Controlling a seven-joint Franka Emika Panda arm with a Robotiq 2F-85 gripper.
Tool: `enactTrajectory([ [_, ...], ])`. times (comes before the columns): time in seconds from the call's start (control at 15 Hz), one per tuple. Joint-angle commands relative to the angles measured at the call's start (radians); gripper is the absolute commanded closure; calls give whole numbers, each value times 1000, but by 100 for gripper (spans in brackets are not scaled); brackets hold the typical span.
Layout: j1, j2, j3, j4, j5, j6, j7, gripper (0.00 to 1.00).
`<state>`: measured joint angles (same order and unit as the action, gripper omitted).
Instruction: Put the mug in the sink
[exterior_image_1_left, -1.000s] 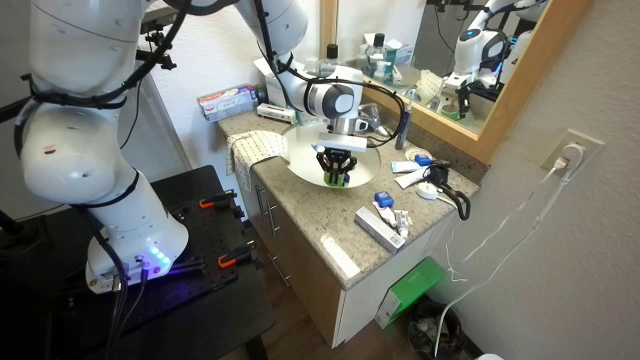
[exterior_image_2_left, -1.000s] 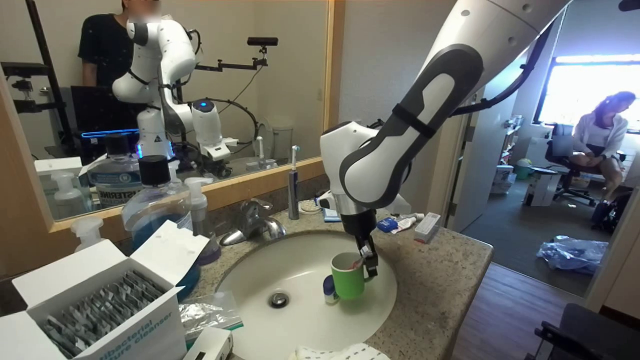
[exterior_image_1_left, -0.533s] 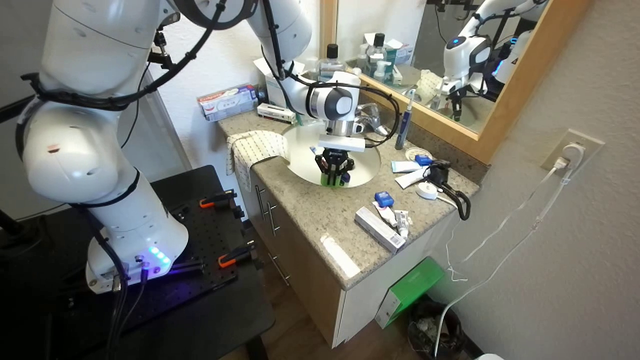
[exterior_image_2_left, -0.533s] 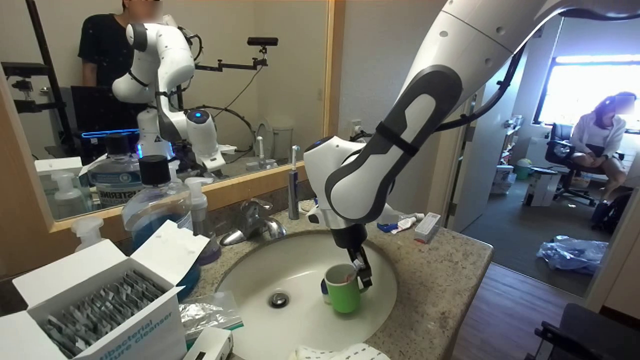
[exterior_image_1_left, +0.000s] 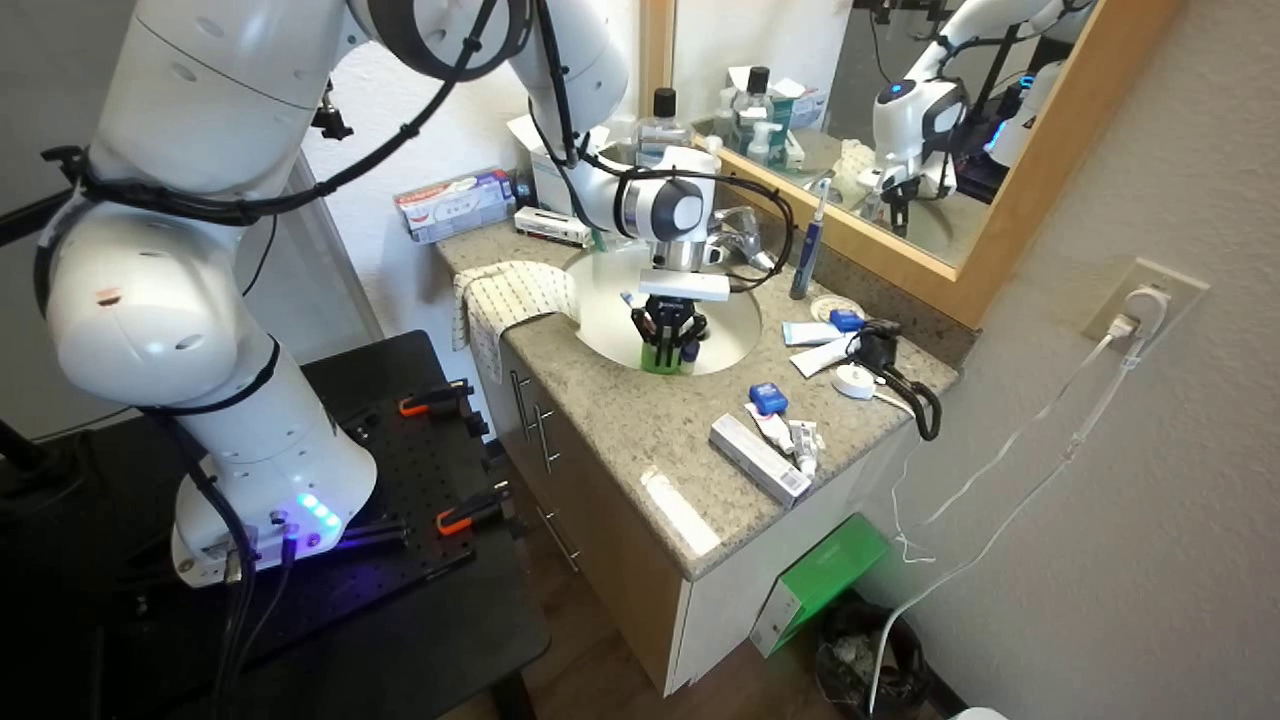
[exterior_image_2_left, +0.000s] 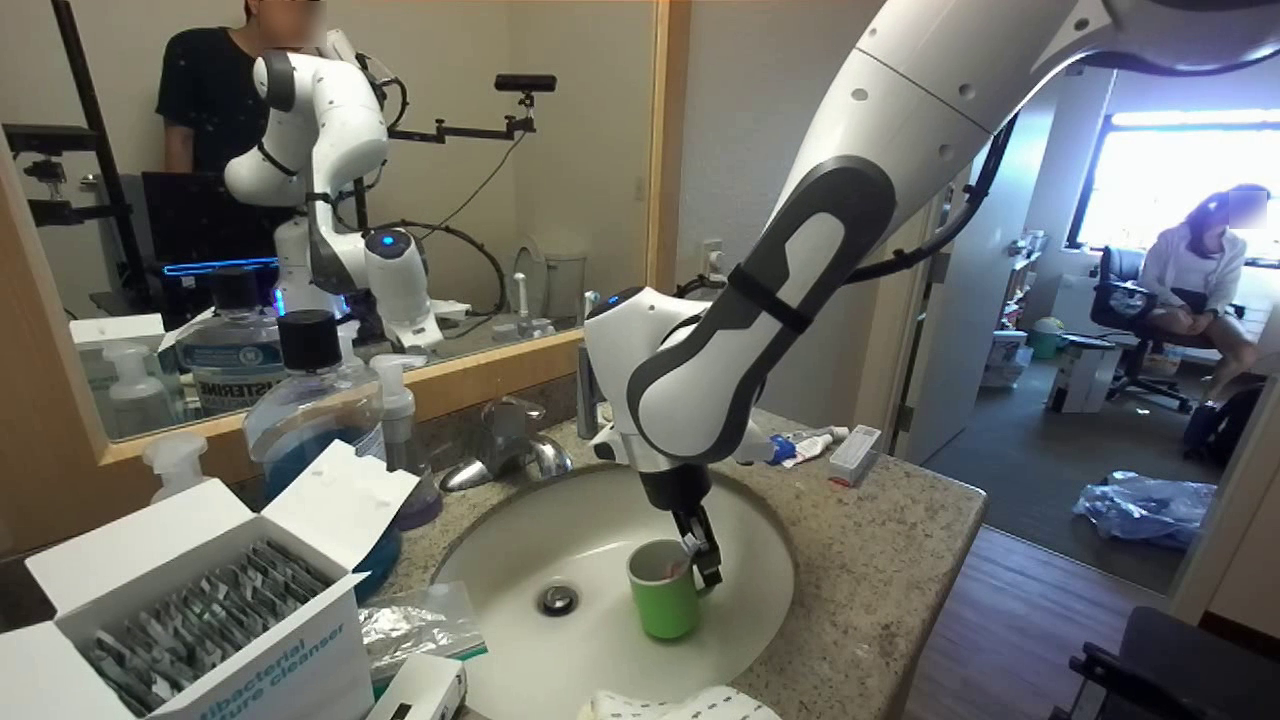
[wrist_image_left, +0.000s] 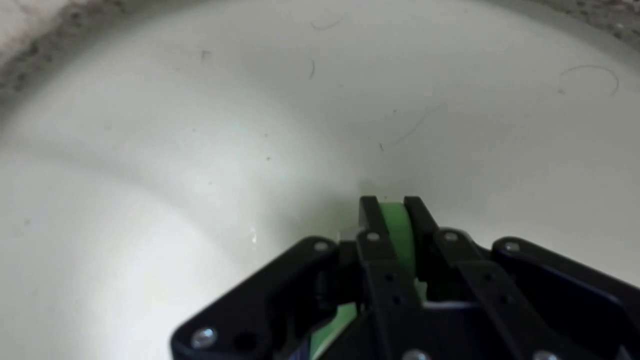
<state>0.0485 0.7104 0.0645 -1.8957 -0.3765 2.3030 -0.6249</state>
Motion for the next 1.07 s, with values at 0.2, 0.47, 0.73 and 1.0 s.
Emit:
enactTrajectory([
  [0.2,4,17,3,34,-31,-15,-8,95],
  [0.47,9,48,-2,64,-42,-27,-5,94],
  [0.73,9,64,-3,92,-50,-40,-7,94],
  [1.0,7,70,-2,104,-48,-46,-9,58],
])
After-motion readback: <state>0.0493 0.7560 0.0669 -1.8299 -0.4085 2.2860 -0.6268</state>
